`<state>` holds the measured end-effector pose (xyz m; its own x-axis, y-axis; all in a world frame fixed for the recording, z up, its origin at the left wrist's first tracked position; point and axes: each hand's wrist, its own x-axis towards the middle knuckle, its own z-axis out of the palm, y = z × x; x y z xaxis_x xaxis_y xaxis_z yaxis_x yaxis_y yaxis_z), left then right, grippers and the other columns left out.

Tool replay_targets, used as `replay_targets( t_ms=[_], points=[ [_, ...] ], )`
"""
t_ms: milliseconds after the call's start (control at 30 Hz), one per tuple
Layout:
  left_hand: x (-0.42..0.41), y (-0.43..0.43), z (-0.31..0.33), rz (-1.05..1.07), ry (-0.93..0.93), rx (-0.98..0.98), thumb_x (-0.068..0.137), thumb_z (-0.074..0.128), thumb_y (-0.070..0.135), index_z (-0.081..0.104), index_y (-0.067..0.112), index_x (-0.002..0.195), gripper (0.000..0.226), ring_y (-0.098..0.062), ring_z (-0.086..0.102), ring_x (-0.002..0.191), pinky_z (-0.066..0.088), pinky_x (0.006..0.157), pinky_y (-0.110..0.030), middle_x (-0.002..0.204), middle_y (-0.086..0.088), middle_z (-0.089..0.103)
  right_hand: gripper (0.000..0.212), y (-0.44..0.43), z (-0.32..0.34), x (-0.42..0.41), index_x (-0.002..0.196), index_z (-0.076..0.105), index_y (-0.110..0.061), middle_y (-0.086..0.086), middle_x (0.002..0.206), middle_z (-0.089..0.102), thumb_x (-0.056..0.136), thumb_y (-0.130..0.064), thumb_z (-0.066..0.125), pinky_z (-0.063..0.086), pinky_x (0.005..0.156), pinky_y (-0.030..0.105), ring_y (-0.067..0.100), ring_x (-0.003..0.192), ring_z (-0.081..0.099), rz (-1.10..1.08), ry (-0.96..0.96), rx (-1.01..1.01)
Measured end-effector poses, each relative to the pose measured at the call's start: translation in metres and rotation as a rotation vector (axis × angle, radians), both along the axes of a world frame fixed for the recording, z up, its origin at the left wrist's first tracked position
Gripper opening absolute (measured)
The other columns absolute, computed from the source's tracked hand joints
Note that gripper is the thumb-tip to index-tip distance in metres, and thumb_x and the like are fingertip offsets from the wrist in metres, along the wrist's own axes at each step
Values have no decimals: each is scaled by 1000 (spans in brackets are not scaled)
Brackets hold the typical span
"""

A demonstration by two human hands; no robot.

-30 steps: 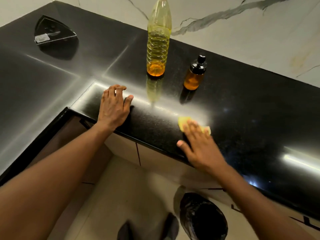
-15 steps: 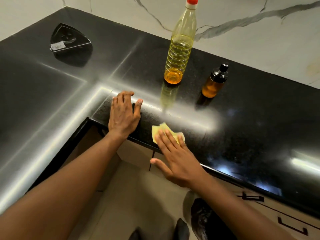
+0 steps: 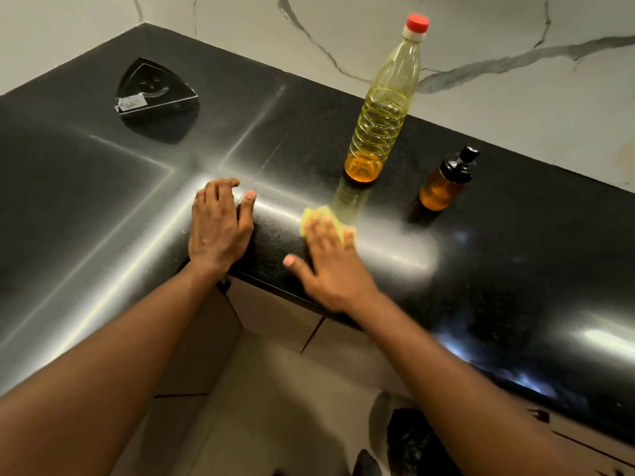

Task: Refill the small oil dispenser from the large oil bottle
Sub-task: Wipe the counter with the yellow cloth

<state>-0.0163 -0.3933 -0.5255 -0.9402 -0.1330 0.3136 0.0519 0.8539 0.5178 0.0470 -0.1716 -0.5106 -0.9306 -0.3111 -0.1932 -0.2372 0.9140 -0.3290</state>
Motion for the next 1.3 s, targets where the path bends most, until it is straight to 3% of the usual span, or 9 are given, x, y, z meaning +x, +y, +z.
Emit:
replay_targets(
  t_ms=[133, 300, 467, 633, 767, 900, 1033, 1100, 1300],
  points=[
    [1, 0, 0, -5, 14, 5, 106, 42, 48, 53, 12, 132, 46, -30, 51, 121, 40, 107, -46, 133, -9, 56, 89, 0, 6, 61, 168, -3, -21, -2, 174, -14, 99, -77, 9, -14, 130, 46, 12, 159, -22, 228, -19, 66],
    [0, -2, -2, -11, 7, 26, 106, 41, 50, 52, 15, 134, 46, -27, 50, 122, 41, 110, -47, 134, -6, 55, 88, 49, 6, 7, 168, -2, -22, 1, 174, -12, 98, -74, 12, -10, 130, 43, 15, 160, -16, 14, -19, 87],
    [0, -3, -2, 13, 34, 36, 106, 42, 46, 52, 14, 133, 43, -27, 51, 121, 42, 108, -46, 133, -6, 56, 84, 3, -1, -78, 168, -4, -17, 3, 175, -14, 105, -69, 16, -12, 129, 49, 19, 161, -16, -66, 14, 108],
    [-2, -7, -3, 16, 51, 106, 105, 39, 41, 56, 12, 131, 42, -29, 52, 120, 40, 108, -45, 132, -9, 58, 72, -61, 2, -41, 168, 7, -14, 6, 176, -3, 111, -53, 27, -5, 130, 54, 21, 162, -8, 257, 27, 17],
    [-6, -40, 2, 50, 65, -2, 105, 43, 37, 57, 11, 131, 39, -32, 51, 117, 38, 102, -45, 130, -12, 58, 75, -26, 5, 14, 168, 2, -21, -2, 174, -8, 108, -63, 17, -15, 129, 41, 13, 161, -15, 509, 29, 43],
    [-5, -68, 1, 89, -34, -72, 107, 44, 38, 51, 13, 135, 38, -36, 48, 122, 38, 109, -55, 133, -13, 54, 87, 7, 4, -39, 168, 2, -20, 2, 174, -8, 98, -72, 7, -5, 131, 48, 14, 159, -15, 310, 4, 106],
    [-4, -61, 3, 74, -19, -87, 107, 46, 37, 51, 12, 136, 38, -34, 47, 127, 32, 117, -56, 133, -12, 55, 76, -20, 0, -135, 168, 1, -16, 6, 176, -8, 109, -61, 16, -5, 130, 52, 21, 162, -11, 55, 13, 105],
    [-5, -63, 4, 88, -32, -70, 108, 45, 39, 50, 13, 137, 39, -32, 47, 129, 27, 121, -54, 134, -10, 54, 75, -52, 0, -161, 168, 2, -14, 6, 176, -8, 109, -59, 17, -6, 130, 54, 23, 162, -11, 27, 0, 97],
    [-9, -65, 0, 122, -24, -29, 108, 42, 39, 49, 12, 138, 41, -32, 48, 131, 22, 125, -51, 136, -10, 55, 72, -124, -1, -83, 167, 11, -11, 10, 176, 2, 108, -49, 23, -4, 130, 55, 23, 163, -4, 395, 29, -24]
  ],
)
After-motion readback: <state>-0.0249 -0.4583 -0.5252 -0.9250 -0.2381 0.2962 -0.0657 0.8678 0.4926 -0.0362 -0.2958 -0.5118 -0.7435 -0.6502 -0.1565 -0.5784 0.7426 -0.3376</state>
